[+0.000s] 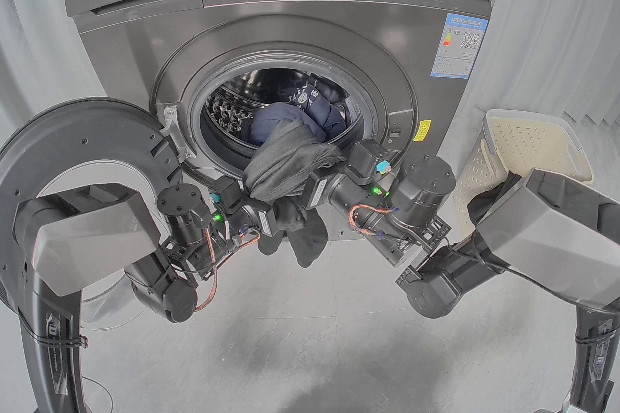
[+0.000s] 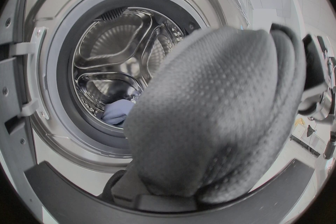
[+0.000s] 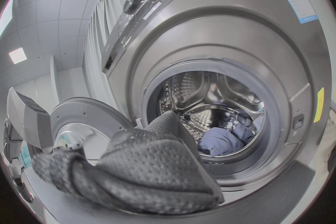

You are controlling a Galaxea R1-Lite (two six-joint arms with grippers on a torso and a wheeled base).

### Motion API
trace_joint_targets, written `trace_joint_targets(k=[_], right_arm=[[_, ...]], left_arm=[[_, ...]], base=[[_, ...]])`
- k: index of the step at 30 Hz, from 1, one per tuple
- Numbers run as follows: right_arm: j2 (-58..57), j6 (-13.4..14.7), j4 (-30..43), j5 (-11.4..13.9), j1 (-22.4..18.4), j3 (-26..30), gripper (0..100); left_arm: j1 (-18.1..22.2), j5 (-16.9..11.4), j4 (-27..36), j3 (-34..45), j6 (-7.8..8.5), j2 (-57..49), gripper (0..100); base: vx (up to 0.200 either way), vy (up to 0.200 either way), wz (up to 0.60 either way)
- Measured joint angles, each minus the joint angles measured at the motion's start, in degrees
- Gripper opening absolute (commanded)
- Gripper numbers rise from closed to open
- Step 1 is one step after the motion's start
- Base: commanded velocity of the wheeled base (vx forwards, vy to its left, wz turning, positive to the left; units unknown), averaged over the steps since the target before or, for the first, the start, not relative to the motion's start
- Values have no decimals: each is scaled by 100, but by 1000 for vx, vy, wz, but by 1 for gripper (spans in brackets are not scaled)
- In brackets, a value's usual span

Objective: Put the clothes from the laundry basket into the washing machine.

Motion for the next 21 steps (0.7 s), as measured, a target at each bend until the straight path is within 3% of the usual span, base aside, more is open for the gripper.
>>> trace_joint_targets(k=[8,21], right_arm=[[-105,40,-20,-2,-228,449,0],[72,38,-151,24,-204,714,0]], left_arm=[[57,10,16,273,-295,-534,0],[-74,87,60,851,-460,-1471,0]], base=[[0,0,0],[0,0,0]])
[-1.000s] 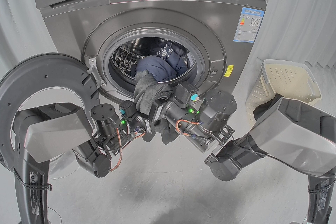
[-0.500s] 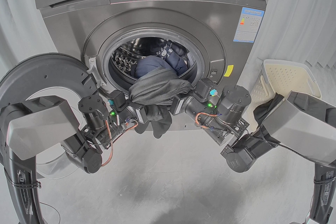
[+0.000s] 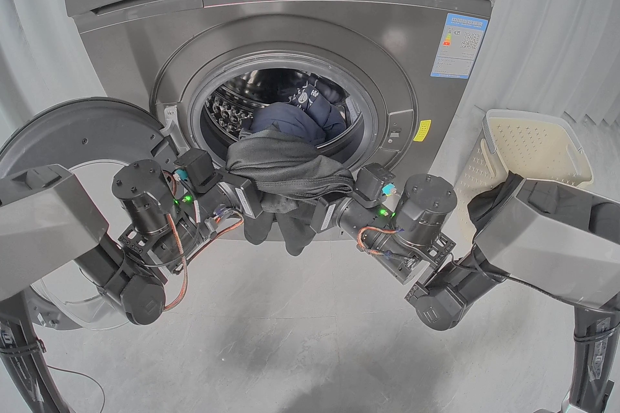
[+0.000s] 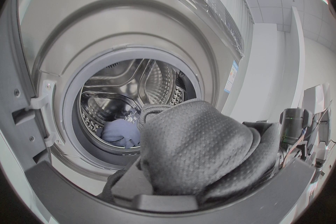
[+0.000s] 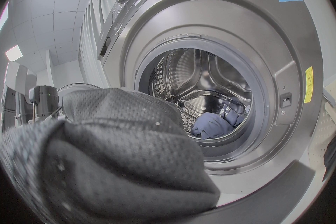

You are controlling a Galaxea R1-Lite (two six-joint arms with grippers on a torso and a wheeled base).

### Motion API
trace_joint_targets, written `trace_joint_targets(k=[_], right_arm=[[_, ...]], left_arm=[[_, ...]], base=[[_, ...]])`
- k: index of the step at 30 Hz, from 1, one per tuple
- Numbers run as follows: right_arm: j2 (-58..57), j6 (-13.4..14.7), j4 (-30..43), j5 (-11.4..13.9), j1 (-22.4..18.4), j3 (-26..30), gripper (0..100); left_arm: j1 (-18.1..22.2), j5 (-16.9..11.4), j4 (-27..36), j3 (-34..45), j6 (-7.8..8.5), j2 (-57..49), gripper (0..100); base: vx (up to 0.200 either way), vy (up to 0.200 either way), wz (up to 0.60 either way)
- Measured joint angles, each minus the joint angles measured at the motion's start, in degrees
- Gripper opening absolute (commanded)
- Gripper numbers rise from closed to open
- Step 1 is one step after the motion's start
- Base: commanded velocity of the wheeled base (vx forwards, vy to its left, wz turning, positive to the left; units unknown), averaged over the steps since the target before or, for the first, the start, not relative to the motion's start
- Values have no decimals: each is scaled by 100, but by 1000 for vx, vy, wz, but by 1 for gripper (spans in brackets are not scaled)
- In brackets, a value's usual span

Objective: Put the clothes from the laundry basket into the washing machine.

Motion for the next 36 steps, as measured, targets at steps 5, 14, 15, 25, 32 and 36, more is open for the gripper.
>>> trace_joint_targets(k=[5,14,15,25,32,36], right_arm=[[11,-13,-95,24,44,24,0],[-194,-44,-89,169,173,333,100],[-234,-68,-89,222,193,451,100],[-1086,-383,-134,913,333,2649,100],[-1768,-422,-473,1128,154,3775,100],[-1976,-424,-539,1141,-196,3906,100]], left_arm=[[-16,6,-2,111,-29,-188,0],[-5,110,-99,229,-29,-341,0],[2,110,-90,249,-24,-358,0],[59,105,-71,441,38,-588,0],[50,96,-55,995,94,-885,0],[35,91,-52,1353,228,-1069,0]], base=[[0,0,0],[0,0,0],[0,0,0],[0,0,0],[0,0,0],[0,0,0]])
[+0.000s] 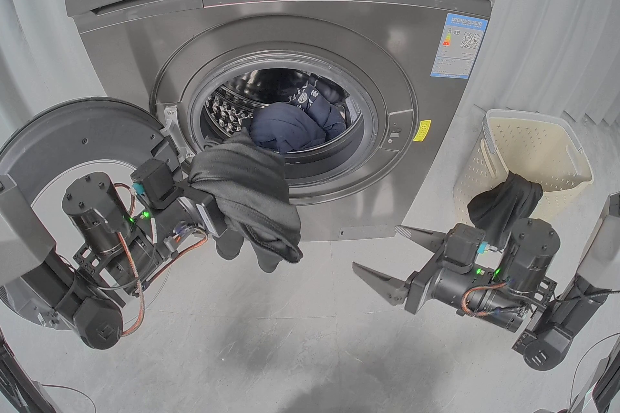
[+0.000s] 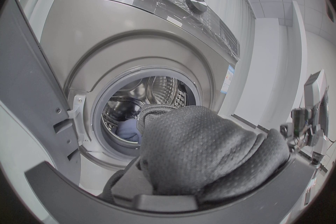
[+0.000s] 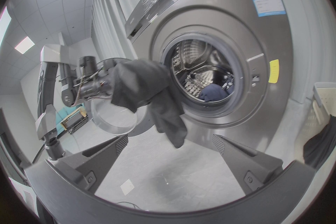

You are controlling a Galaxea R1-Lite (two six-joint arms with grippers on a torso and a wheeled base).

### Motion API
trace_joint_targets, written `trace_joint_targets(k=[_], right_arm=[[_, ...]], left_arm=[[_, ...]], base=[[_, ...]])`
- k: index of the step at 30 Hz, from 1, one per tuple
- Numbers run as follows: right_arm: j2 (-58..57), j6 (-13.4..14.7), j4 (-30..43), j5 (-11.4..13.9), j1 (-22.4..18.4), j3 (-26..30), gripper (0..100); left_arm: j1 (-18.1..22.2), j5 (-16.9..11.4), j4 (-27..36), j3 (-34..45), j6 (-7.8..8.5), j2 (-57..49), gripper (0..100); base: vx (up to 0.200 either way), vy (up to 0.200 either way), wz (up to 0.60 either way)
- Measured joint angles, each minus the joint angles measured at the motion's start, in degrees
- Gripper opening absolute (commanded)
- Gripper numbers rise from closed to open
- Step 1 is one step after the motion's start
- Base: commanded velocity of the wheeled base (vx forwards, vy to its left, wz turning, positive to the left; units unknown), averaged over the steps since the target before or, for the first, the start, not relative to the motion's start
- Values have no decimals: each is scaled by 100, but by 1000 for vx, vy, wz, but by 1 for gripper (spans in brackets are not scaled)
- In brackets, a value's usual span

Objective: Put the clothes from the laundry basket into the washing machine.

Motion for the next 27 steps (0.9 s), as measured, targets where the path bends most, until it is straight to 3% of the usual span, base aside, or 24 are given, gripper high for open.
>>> trace_joint_targets(k=[7,12,20,27], right_arm=[[-160,4,-20,-2,-571,51,100],[-196,4,-24,-11,-724,18,100],[-194,6,-24,-15,-811,-28,100],[-185,6,-22,-22,-798,-34,100]], left_arm=[[26,-9,6,463,112,-141,0],[30,-1,9,684,158,-138,0],[50,-26,15,780,104,-127,0],[166,-56,9,629,144,-6,0]], base=[[0,0,0],[0,0,0],[0,0,0],[200,0,0]])
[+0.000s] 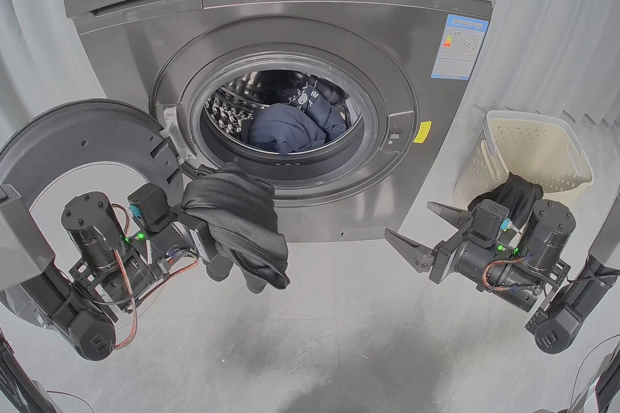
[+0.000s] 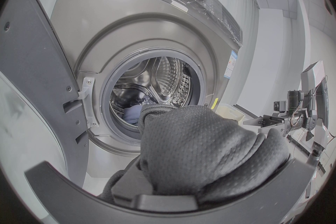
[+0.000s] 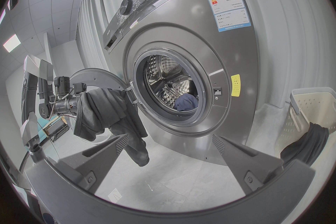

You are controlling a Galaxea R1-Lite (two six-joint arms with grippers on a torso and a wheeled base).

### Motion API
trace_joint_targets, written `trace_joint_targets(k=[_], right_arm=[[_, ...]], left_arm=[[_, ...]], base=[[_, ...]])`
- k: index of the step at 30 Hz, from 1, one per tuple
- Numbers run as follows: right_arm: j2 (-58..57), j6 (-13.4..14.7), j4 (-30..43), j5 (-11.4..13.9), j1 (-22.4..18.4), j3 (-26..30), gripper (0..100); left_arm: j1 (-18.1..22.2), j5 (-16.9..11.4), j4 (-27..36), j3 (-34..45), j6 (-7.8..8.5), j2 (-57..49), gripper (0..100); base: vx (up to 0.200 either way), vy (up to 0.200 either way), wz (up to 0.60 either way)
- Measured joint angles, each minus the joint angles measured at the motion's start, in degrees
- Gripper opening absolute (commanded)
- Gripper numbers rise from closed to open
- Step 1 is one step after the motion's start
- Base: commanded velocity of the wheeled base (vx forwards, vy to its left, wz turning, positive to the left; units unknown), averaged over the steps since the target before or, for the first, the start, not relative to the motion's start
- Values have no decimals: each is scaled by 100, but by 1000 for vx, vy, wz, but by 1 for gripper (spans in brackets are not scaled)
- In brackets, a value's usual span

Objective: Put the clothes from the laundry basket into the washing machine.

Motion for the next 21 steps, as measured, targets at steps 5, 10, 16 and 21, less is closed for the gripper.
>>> trace_joint_targets(k=[5,10,16,21], right_arm=[[0,2,0,0,40,0,100],[2,5,0,-2,46,11,100],[5,10,-2,0,60,28,100],[9,10,0,0,66,37,100]], left_arm=[[-6,9,-6,-63,12,107,0],[-28,15,-6,-74,23,143,0],[-50,20,-6,-59,26,157,0],[-55,20,-9,-59,22,165,0]], base=[[200,0,0],[120,0,0],[0,0,0],[0,0,0]])
